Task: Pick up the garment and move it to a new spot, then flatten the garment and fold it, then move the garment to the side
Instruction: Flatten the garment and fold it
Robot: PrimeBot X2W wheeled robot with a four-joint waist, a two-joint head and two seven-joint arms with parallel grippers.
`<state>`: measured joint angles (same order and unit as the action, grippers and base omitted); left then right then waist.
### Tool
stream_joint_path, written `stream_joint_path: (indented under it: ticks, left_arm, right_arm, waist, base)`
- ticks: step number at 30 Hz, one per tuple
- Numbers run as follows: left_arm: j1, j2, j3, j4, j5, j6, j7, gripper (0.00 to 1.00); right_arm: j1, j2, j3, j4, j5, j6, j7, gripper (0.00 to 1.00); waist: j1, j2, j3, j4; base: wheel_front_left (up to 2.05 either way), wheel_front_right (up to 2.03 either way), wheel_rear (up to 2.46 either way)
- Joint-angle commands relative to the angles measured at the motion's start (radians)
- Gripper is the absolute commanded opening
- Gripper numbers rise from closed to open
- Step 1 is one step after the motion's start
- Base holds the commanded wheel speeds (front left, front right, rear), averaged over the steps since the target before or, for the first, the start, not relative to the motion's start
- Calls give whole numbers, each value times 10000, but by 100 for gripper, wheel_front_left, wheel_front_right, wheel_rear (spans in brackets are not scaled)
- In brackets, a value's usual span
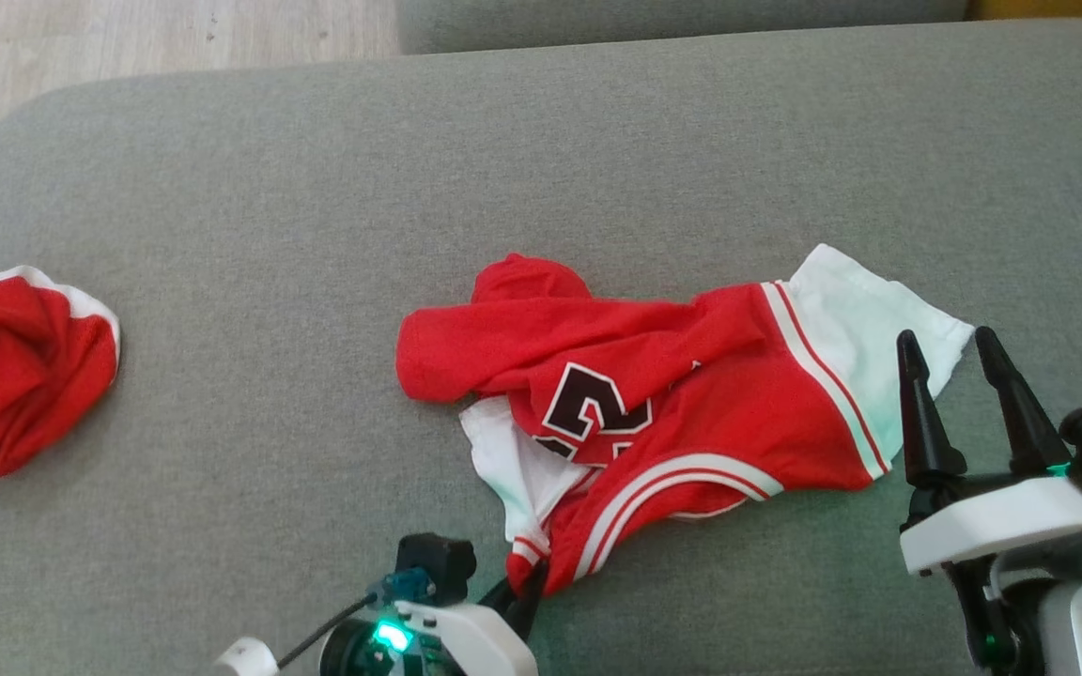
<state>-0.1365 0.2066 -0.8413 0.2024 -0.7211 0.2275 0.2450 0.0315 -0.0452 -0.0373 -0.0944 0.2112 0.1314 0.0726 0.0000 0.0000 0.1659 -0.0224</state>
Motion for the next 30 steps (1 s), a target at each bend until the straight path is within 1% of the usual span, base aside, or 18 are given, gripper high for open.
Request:
stream_joint_path:
  ticks: [1, 2, 3, 4, 5, 8, 11, 14, 16, 19, 21, 26, 30]
  left_arm:
    - [7, 136, 160, -102, -71, 54, 57, 0]
    - [42, 131, 149, -62, -72, 52, 19, 0]
    - [77, 100, 175, -15, -84, 69, -71, 4]
    - [100, 73, 185, 54, -79, 96, -139, 70]
    - [99, 56, 203, 122, -43, 134, -234, 100]
    - [-10, 25, 465, 119, 122, 276, -889, 100]
    - [-186, 209, 875, -82, 430, 528, -1721, 100]
    - [-348, 594, 1392, -468, 812, 915, -2541, 100]
    - [-488, 947, 1729, -802, 1129, 1175, -3036, 100]
    - [-716, 1469, 2225, -1248, 1515, 1430, -3706, 100]
    - [-895, 1784, 2483, -1463, 1741, 1523, -4046, 100]
    - [-1267, 2401, 2948, -1633, 2048, 1592, -4419, 100]
    - [-1385, 2645, 3075, -1596, 2032, 1570, -4326, 100]
  right_arm:
    - [-202, -51, 209, -338, 20, -7, 58, 100]
    - [-206, -51, 206, -347, 9, -7, 70, 100]
    - [-209, -51, 203, -354, -1, -7, 84, 100]
    - [-209, -51, 196, -364, -10, -7, 99, 100]
    - [-207, -51, 185, -375, -21, -7, 117, 100]
    - [-193, -51, 119, -427, -71, -7, 172, 100]
    - [-178, -51, 40, -518, -150, -7, 235, 100]
    - [-158, -51, -28, -616, -234, -7, 298, 100]
    - [-141, -51, -76, -712, -265, -7, 353, 100]
    - [-138, -51, -125, -859, -294, -7, 417, 100]
    - [-143, -51, -144, -950, -321, -7, 463, 100]
    - [-142, -51, -120, -1139, -385, -7, 577, 100]
    - [-123, -51, -67, -1211, -404, -7, 637, 100]
  waist:
    - [0, 0, 5, 6]
    - [0, 0, 1, 12]
    - [0, 0, -11, 17]
    - [0, 0, -22, 24]
    - [0, 0, -37, 31]
    - [0, 0, -116, 70]
    - [0, 0, -204, 127]
    - [0, 0, -322, 178]
    - [0, 0, -369, 220]
    - [0, 0, -403, 276]
    - [0, 0, -406, 304]
    - [0, 0, -416, 342]
    - [0, 0, -403, 332]
  base:
    - [0, 0, 0]
    - [0, 0, 0]
    - [0, 0, 0]
    - [0, 0, 0]
    - [0, 0, 0]
    - [0, 0, 0]
    - [0, 0, 0]
    - [0, 0, 0]
    - [0, 0, 0]
    - [0, 0, 0]
    - [0, 0, 0]
    - [0, 0, 0]
    - [0, 0, 0]
